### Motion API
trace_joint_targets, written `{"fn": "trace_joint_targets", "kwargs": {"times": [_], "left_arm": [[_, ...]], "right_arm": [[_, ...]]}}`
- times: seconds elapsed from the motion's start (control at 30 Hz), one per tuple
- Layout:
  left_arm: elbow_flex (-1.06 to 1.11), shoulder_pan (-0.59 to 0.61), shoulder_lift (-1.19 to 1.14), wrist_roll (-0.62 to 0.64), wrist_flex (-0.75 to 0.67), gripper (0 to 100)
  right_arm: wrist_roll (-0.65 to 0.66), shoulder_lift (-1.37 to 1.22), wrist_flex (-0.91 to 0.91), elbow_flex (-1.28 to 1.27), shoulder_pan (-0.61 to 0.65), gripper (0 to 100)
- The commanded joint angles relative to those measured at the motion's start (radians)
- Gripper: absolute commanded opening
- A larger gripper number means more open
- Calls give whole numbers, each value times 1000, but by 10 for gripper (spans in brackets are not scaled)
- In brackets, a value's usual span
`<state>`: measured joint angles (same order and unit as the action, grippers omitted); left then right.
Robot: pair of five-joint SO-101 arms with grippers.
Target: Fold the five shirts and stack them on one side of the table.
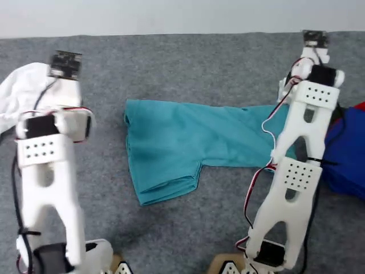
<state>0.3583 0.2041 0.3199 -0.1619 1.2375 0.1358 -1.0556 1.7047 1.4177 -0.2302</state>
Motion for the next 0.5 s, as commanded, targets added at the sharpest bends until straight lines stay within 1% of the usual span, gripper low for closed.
{"fn": "trace_joint_targets", "kwargs": {"times": [0.0, 0.13, 0.23, 0.3, 0.4, 0.47], "left_arm": [[15, -149, 63, -38, 89, 9], [35, -288, 44, -81, 201, 9], [41, -334, -6, -87, 233, 9], [38, -358, -61, -87, 247, 9], [38, -404, -157, -100, 278, 8], [38, -427, -203, -104, 287, 8]], "right_arm": [[-8, 28, 93, 126, 13, 245], [-6, 76, 93, 135, -21, 245], [-6, 160, 94, 46, -44, 244], [-6, 252, 94, -57, -64, 244], [-2, 446, 94, -290, -79, 244], [44, 599, 93, -473, -81, 244]]}}
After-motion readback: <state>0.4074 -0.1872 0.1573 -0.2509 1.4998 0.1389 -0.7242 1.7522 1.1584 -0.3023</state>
